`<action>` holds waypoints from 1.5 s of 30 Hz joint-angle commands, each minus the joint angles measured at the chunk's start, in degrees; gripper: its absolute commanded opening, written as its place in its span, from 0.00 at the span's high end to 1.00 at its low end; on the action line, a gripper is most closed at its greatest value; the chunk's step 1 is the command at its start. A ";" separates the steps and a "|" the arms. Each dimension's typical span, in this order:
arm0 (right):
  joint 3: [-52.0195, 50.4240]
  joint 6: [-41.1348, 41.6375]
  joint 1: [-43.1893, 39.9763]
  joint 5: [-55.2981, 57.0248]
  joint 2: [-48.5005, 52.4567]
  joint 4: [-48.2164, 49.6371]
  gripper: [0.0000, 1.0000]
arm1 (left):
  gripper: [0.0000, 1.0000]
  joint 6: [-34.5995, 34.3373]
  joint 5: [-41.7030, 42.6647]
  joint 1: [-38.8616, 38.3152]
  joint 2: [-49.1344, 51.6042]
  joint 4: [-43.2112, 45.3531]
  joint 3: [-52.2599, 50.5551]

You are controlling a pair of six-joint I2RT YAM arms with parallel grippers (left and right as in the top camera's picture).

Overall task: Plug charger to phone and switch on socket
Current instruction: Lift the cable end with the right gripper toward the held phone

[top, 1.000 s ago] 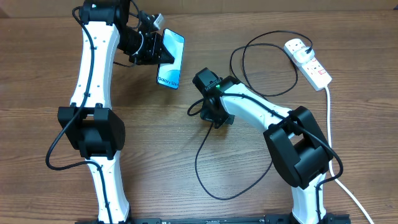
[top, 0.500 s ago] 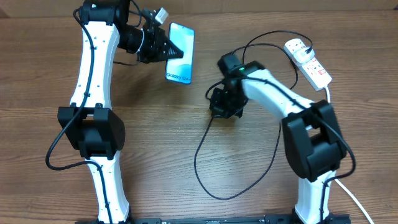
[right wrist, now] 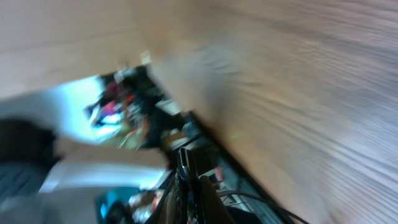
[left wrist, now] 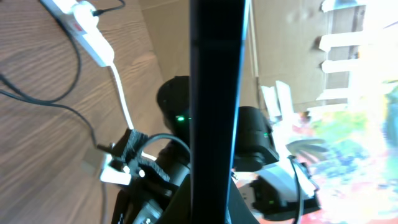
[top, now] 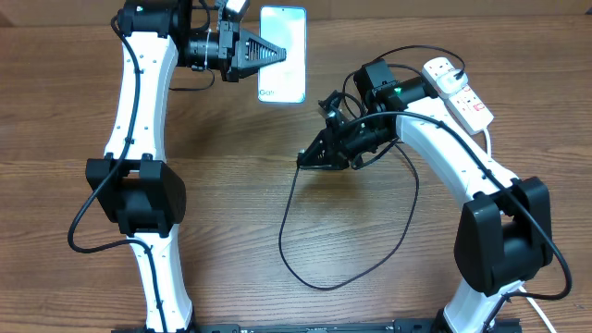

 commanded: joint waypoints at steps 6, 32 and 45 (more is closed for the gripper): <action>1.46 -10.14 -0.28 -15.34 -3.72 2.69 0.96 | 0.96 -3.54 6.19 -0.09 -0.11 0.17 0.33; 5.75 -4.83 0.42 -13.49 -4.20 3.78 0.96 | 0.96 1.09 -8.04 -0.37 -0.11 -8.28 0.33; 4.68 21.70 4.74 41.33 -4.17 3.56 0.96 | 0.96 -7.10 -27.02 5.42 -0.11 -1.18 0.33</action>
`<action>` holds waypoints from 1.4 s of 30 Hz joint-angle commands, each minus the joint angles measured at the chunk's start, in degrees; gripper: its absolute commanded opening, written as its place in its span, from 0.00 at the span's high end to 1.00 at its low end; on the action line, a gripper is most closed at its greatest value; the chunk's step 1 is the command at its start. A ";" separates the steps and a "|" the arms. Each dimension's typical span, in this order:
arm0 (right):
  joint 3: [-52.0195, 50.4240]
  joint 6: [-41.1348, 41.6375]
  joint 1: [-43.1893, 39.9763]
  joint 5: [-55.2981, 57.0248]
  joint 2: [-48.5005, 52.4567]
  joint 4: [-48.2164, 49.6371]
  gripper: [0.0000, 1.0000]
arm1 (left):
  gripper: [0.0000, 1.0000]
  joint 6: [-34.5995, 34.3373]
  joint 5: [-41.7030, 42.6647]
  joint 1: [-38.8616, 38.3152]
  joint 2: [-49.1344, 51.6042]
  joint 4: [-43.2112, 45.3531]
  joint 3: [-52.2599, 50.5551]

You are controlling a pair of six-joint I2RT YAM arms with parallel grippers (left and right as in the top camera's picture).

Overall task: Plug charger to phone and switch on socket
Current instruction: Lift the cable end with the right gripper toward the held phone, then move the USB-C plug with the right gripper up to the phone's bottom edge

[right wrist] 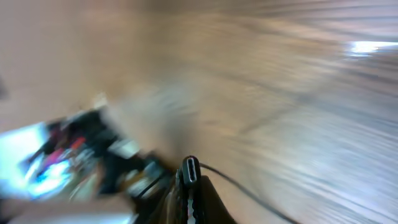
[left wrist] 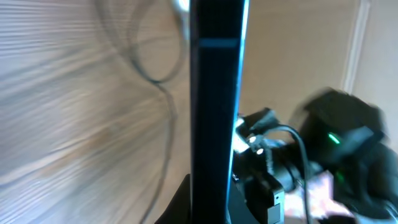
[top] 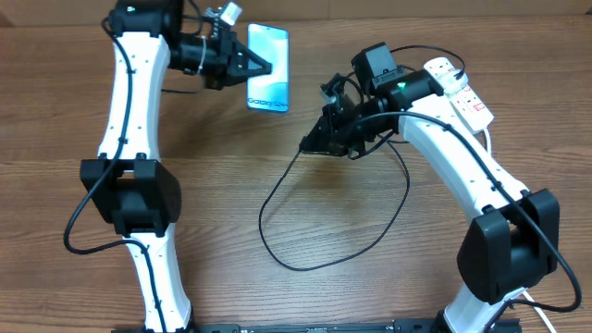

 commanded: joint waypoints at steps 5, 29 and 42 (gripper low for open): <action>-2.80 18.58 7.23 33.59 -1.25 3.82 0.96 | 0.96 -2.12 -7.15 3.89 -0.11 -1.62 0.37; -10.86 30.16 11.58 45.99 10.80 16.02 0.43 | 0.96 -1.64 -9.16 3.93 -0.11 -2.54 0.37; -10.86 38.01 9.60 37.31 12.39 16.31 0.52 | 0.96 -1.53 -9.16 3.93 -0.11 -2.54 0.37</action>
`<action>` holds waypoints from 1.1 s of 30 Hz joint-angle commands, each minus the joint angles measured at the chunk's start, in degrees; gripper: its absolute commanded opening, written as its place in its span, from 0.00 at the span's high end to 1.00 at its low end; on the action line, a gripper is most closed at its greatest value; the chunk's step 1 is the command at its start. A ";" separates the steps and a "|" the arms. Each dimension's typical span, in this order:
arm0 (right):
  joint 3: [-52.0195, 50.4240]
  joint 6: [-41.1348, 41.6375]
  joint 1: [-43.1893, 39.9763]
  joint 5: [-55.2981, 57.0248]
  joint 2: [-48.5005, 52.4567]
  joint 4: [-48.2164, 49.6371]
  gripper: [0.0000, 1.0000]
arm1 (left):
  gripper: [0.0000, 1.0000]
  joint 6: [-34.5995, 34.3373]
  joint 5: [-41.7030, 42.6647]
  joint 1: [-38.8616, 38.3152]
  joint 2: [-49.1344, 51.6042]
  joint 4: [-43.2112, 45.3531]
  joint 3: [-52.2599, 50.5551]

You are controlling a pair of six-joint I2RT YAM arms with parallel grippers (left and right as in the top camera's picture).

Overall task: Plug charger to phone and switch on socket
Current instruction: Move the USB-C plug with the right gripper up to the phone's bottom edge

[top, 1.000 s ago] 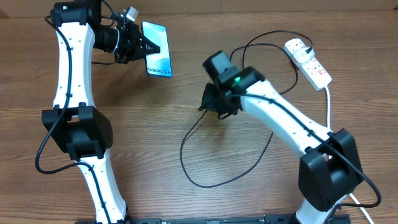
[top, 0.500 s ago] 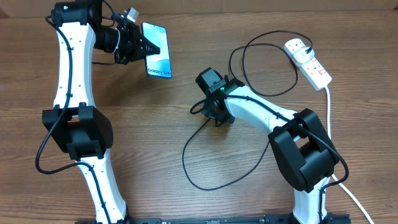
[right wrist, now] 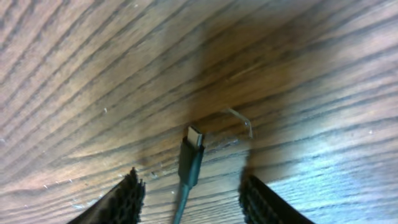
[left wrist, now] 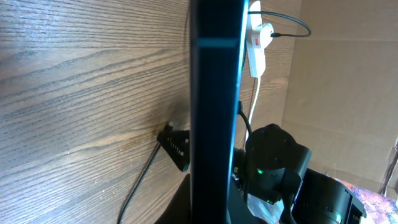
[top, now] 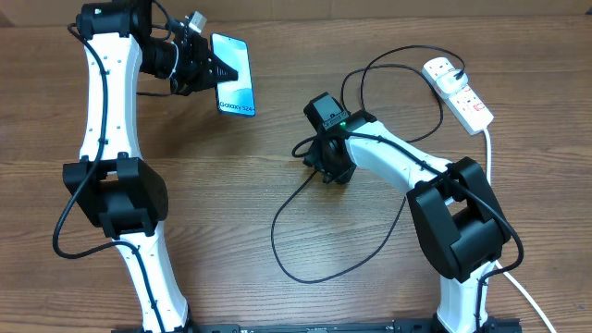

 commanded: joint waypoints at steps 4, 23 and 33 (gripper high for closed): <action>-0.17 4.17 2.01 4.44 3.13 -0.04 0.56 | 0.96 -0.15 1.38 -0.42 -0.11 0.02 0.37; -0.13 7.10 1.70 4.76 4.57 -7.61 0.62 | 0.96 -0.15 1.38 -0.42 -0.11 0.04 0.37; -0.13 8.37 1.70 4.26 6.01 -5.62 0.83 | 0.96 -0.15 1.38 -0.42 -0.11 -0.22 0.37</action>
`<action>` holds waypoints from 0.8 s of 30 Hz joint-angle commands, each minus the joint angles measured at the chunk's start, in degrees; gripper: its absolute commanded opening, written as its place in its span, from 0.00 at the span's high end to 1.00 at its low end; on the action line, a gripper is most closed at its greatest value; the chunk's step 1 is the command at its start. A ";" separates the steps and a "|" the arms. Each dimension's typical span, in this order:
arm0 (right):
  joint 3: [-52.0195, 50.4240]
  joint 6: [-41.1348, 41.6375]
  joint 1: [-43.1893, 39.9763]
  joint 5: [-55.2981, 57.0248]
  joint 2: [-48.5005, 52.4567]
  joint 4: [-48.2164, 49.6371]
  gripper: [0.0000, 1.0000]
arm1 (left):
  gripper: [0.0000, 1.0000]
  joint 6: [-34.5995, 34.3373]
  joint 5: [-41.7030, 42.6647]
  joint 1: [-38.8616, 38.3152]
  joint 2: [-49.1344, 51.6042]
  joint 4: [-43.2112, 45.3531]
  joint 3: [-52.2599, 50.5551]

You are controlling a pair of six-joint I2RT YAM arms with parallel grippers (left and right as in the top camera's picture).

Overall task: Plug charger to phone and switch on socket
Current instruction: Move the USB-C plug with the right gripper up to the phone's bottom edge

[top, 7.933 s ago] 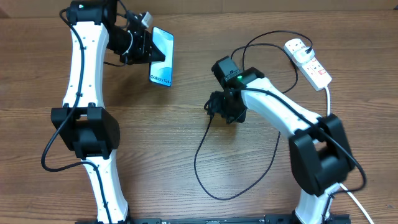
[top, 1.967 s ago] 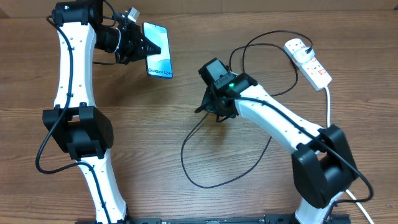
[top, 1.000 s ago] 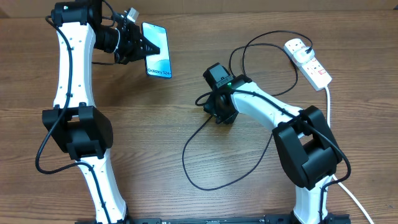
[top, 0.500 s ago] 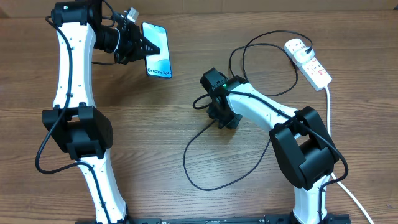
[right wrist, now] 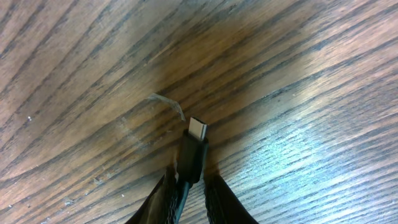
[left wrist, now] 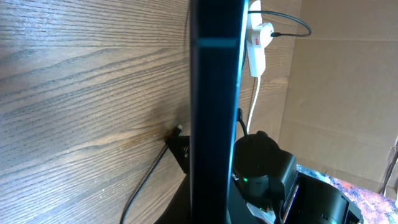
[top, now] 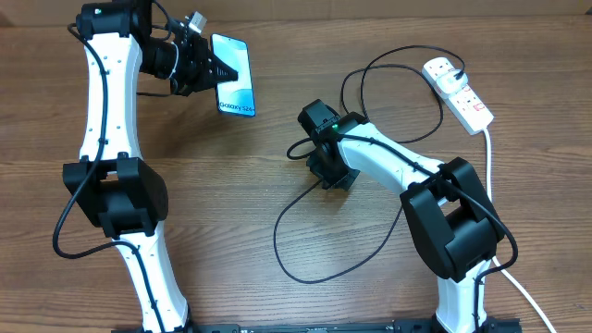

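My left gripper [top: 215, 67] is shut on the blue-screened phone [top: 235, 78], holding it tilted above the table at the back left. The left wrist view shows the phone [left wrist: 214, 93] edge-on. The black charger cable [top: 347, 254] runs from the white power strip [top: 460, 91] and loops over the table. Its USB-C plug [right wrist: 194, 148] lies on the wood, and my right gripper [right wrist: 189, 183] is shut on it, one finger on each side. In the overhead view the right gripper [top: 328, 174] points down at the table's middle.
The power strip [left wrist: 255, 38] lies at the back right with a white lead [top: 487, 176] running toward the front edge. The cable's loop [top: 305, 268] spreads over the wood in front of the right arm. A cardboard wall [left wrist: 336, 93] stands behind the table.
My right gripper was open with its fingers wide on both sides of the plug on the table; now it is shut on the plug. The left arm and phone have not moved.
At first the left gripper held the phone up at the back centre and the right gripper held the plug off the table. The phone then stood further left. Later the plug lay on the wood between open right fingers. Now they are shut on it again.
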 commanded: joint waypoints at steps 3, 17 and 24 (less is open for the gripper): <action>-1.16 0.81 -0.07 -1.22 5.05 0.92 0.85 | 0.96 -0.15 1.38 -0.42 -0.11 0.04 0.37; 3.02 -8.44 -1.95 -7.93 3.98 0.07 0.96 | 0.96 0.63 2.84 -0.42 -0.11 -0.28 0.37; 5.88 -30.05 -5.11 -34.07 -5.20 -0.74 0.96 | 0.96 10.73 28.37 -0.42 -0.13 -4.09 0.37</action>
